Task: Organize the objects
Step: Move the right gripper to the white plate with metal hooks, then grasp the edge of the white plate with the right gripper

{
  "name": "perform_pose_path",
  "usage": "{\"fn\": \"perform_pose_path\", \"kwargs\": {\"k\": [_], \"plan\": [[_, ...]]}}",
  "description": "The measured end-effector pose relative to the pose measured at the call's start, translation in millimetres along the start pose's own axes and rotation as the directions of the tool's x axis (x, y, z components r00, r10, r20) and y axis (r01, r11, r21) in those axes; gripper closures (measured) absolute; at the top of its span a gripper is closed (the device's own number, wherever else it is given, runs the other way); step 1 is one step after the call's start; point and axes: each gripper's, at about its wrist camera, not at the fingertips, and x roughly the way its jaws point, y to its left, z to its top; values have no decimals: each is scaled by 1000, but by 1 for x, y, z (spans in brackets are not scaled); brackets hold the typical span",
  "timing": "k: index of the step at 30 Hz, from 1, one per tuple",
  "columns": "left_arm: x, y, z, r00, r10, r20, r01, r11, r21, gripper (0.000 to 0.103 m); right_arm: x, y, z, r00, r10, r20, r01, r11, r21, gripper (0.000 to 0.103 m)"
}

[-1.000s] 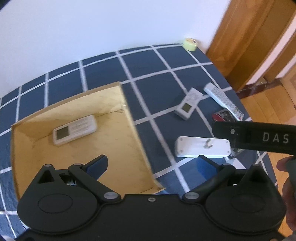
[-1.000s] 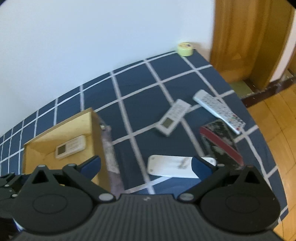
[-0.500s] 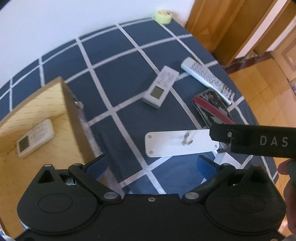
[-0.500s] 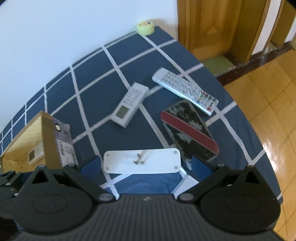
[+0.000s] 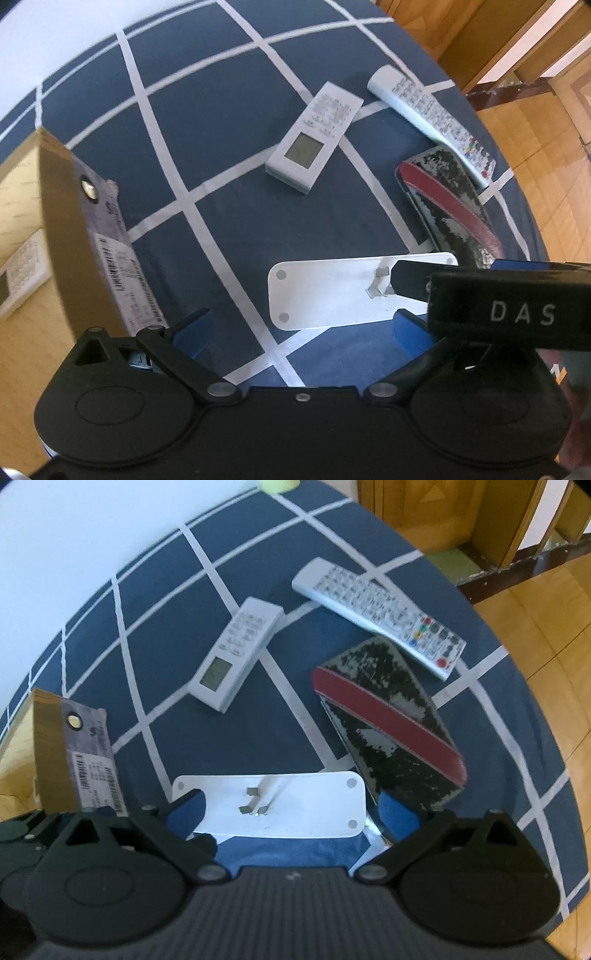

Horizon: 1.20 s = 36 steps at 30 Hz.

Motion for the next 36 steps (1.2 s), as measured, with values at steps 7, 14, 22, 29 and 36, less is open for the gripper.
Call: {"fn": "perform_pose_path", "kwargs": {"k": [7,14,22,29,36], "plan": [[24,1,7,999,-21,-46,21,1000,-1,0,25,-4,4,999,-4,-54,4,1000,0,12],[37,1,11,997,-41,-72,40,999,-9,0,32,-5,9,998,-7,-59,7,1000,-1,12],[41,0,10,995,-58,-83,57,998,-6,0,33,-3,10,998,-13,-67,12,1000,-16,13],[39,5,5,995,-60,-79,59,998,-22,0,33,-1,9,998,-25,-65,23,999,-25,14],[34,14,2,996,-57,-72,55,998,-39,0,34,9,5,997,-15,-74,12,999,-36,14]]}}
